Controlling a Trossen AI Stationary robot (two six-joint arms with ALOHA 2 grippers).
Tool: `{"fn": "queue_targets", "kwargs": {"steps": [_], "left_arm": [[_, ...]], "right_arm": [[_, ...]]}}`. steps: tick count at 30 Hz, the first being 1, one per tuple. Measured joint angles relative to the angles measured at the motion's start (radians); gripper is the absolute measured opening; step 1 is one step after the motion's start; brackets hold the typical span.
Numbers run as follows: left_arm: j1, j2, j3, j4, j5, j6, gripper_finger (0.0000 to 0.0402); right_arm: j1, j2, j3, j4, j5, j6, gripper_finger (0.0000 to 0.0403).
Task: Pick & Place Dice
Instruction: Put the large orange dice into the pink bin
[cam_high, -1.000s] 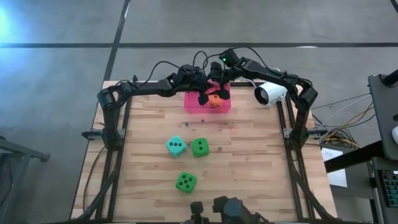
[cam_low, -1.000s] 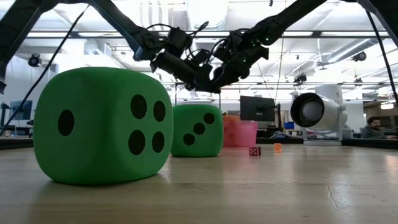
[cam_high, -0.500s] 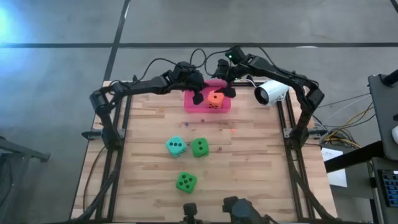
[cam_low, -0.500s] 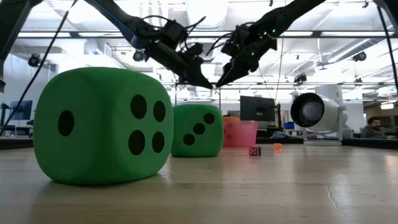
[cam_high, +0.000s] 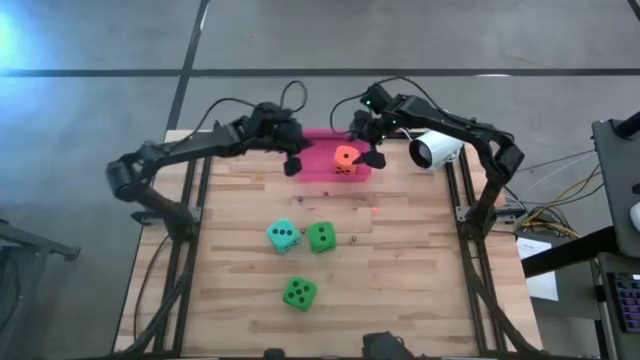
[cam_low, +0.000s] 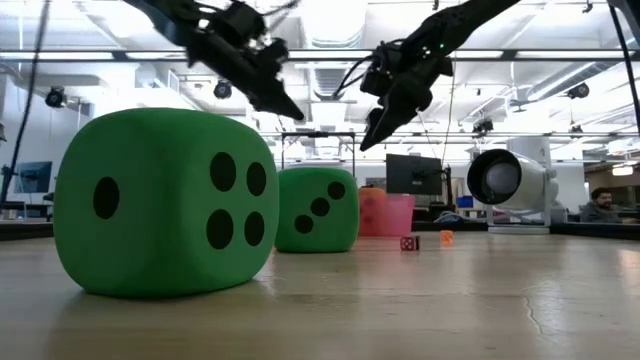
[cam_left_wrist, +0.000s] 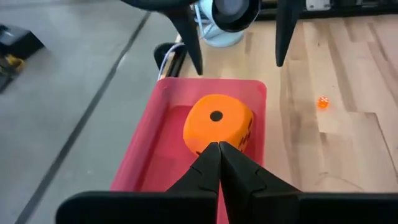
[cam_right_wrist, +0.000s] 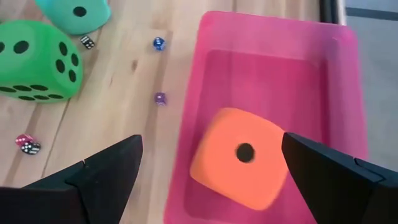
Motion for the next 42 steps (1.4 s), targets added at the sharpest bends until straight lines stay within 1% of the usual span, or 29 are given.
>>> {"fn": "queue_targets", "kwargs": {"steps": [3,7,10,13,15,22,25,28,30,42], "left_arm": [[0.000,-0.110,-0.115,0.099,0.000,-0.021,0.0014],[0.000,-0.238,-0.240,0.162,-0.005,-0.037,0.0010],[0.000,-0.317,-0.285,0.193,-0.008,-0.037,0.0010],[0.000,-0.376,-0.310,0.193,-0.011,-0.037,0.0011],[0.000,-0.403,-0.322,0.185,-0.011,-0.037,0.0012],[0.000,-0.432,-0.335,0.172,-0.015,-0.041,0.0011],[0.000,-0.432,-0.335,0.172,-0.015,-0.041,0.0012],[0.000,-0.432,-0.335,0.172,-0.016,-0.041,0.0010],[0.000,-0.432,-0.335,0.172,-0.016,-0.041,0.0009],[0.000,-0.432,-0.335,0.173,-0.016,-0.041,0.0008]], "right_arm": [[0.025,0.006,-0.022,0.003,-0.001,0.000,0.0380],[0.074,0.009,-0.040,0.005,-0.005,0.005,0.0380],[0.110,0.009,-0.041,0.009,-0.046,0.032,0.0380],[0.137,0.009,-0.045,0.009,-0.135,0.059,0.0380],[0.154,0.009,-0.056,0.011,-0.140,0.071,0.0380],[0.173,0.009,-0.136,0.057,-0.125,0.135,0.0380],[0.173,0.009,-0.168,0.099,-0.092,0.156,0.0380],[0.168,0.009,-0.199,0.165,-0.022,0.200,0.0380],[0.165,0.009,-0.212,0.178,0.024,0.210,0.0380],[0.144,0.034,-0.212,0.195,0.026,0.237,0.0380]]}}
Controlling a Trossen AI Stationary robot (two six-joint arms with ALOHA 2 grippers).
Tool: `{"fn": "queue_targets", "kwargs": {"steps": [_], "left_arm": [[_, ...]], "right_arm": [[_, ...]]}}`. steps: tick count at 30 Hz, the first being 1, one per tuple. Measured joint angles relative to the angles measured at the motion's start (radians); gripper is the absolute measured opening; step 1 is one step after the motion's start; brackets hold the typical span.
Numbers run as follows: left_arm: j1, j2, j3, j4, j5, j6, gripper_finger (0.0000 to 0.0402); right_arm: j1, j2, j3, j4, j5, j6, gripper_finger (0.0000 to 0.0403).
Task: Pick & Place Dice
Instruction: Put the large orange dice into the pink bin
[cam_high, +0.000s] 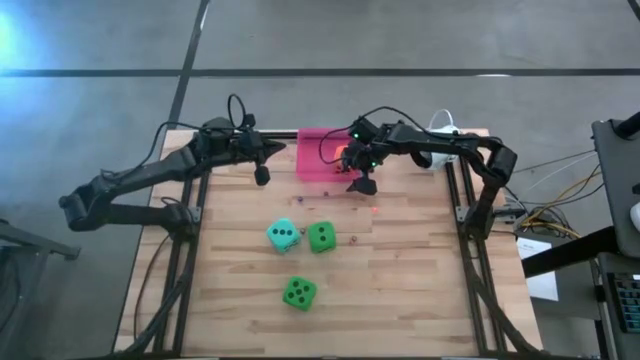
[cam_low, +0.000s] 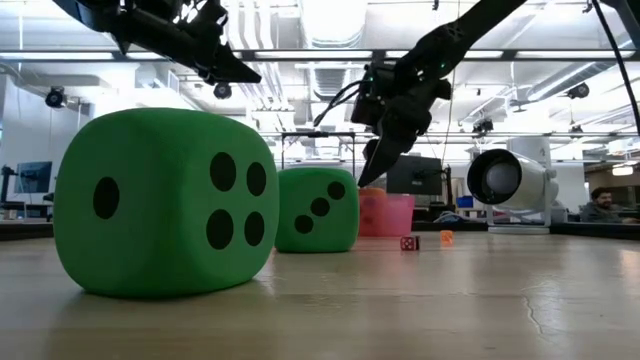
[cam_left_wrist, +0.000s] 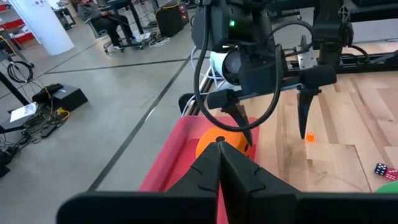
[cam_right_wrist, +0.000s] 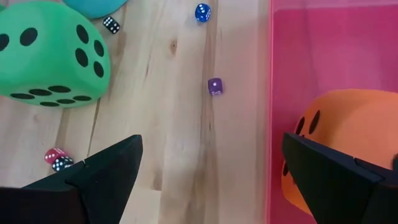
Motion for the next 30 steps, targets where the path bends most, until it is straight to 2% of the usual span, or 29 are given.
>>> {"fn": "queue_targets", "kwargs": {"steps": [5,26,30], "left_arm": [[0.000,0.000,0.000,0.000,0.000,0.000,0.0008],[0.000,0.001,0.000,-0.001,0.000,0.000,0.0010],[0.000,0.001,0.000,-0.001,0.000,0.000,0.0012]], "right_arm": [[0.001,0.041,0.006,0.001,0.002,0.002,0.0380],[-0.029,0.042,0.037,0.017,0.056,0.026,0.0380],[-0.040,0.042,0.037,0.020,0.147,0.035,0.0380]]}}
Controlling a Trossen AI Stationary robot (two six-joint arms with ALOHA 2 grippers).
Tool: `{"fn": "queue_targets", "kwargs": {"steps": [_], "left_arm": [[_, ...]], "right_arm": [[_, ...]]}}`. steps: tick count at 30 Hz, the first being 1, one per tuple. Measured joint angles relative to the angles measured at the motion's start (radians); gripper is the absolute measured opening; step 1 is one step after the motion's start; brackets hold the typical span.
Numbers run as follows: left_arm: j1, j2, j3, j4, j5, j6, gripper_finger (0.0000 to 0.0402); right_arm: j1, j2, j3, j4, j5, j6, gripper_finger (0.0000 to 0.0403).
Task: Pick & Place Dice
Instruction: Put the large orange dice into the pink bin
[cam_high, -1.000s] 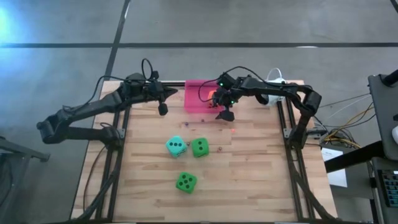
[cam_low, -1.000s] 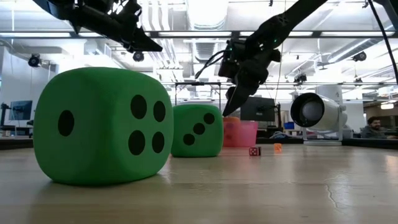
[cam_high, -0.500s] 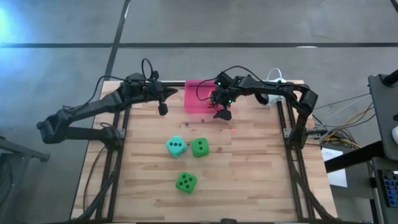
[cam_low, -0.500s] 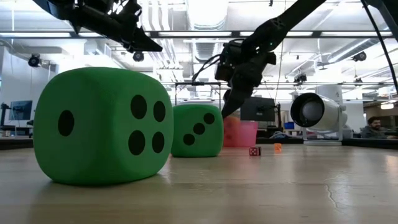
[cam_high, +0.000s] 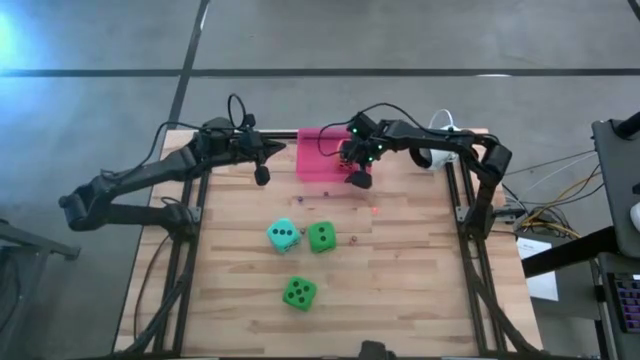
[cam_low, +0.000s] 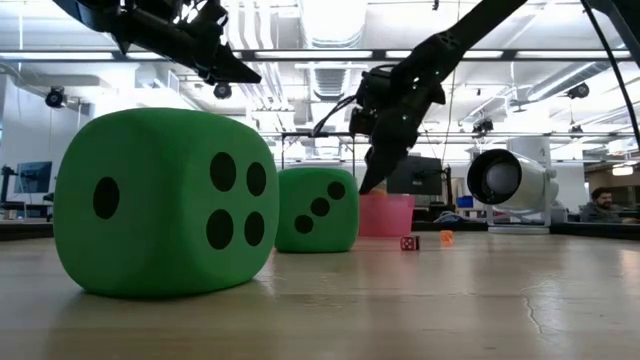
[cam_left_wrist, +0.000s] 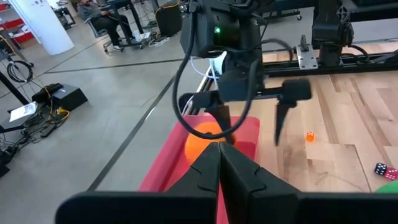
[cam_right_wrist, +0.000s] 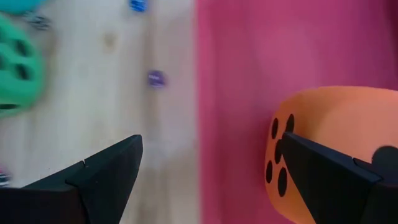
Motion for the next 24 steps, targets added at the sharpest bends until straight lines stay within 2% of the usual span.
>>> {"fn": "queue_targets", "kwargs": {"steps": [12,24], "left_arm": [[0.000,0.000,0.000,0.000,0.000,0.000,0.0011],[0.000,0.000,0.000,-0.001,0.000,0.000,0.0008]], "right_arm": [[-0.063,0.000,0.015,0.027,0.121,0.006,0.0380],[-0.076,-0.003,0.016,0.037,0.121,-0.009,0.0380]]}}
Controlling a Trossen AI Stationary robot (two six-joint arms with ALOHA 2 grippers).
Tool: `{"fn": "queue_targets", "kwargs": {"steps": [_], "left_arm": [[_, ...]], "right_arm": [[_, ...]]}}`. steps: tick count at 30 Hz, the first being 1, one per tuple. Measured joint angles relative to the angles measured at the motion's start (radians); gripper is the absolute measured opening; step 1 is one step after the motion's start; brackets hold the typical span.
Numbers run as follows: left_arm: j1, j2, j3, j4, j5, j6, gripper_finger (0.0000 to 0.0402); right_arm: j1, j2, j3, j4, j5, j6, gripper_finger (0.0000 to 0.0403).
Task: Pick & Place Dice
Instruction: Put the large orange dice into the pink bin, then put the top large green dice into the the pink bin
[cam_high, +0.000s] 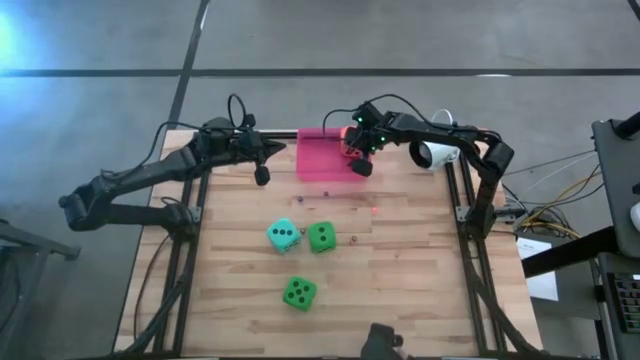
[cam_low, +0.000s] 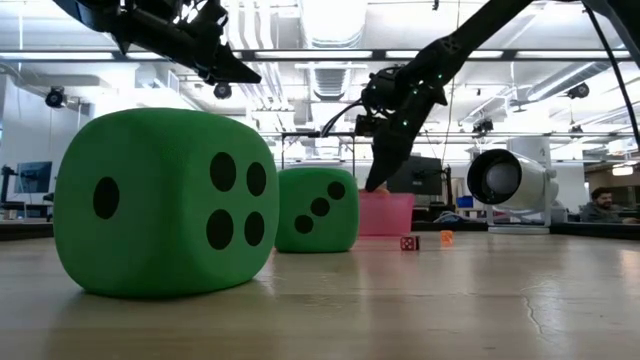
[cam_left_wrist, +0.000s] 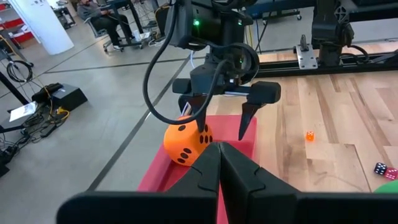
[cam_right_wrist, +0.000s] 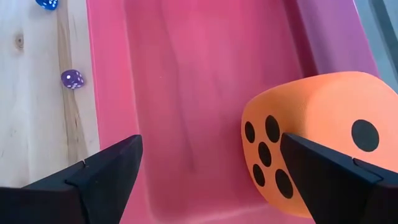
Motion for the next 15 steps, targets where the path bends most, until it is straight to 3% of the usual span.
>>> {"fn": "queue_targets", "kwargs": {"steps": [15], "left_arm": [[0.000,0.000,0.000,-0.014,0.000,0.000,0.0012]], "right_arm": [[0.096,-0.141,-0.006,-0.052,0.027,0.003,0.0380]]}}
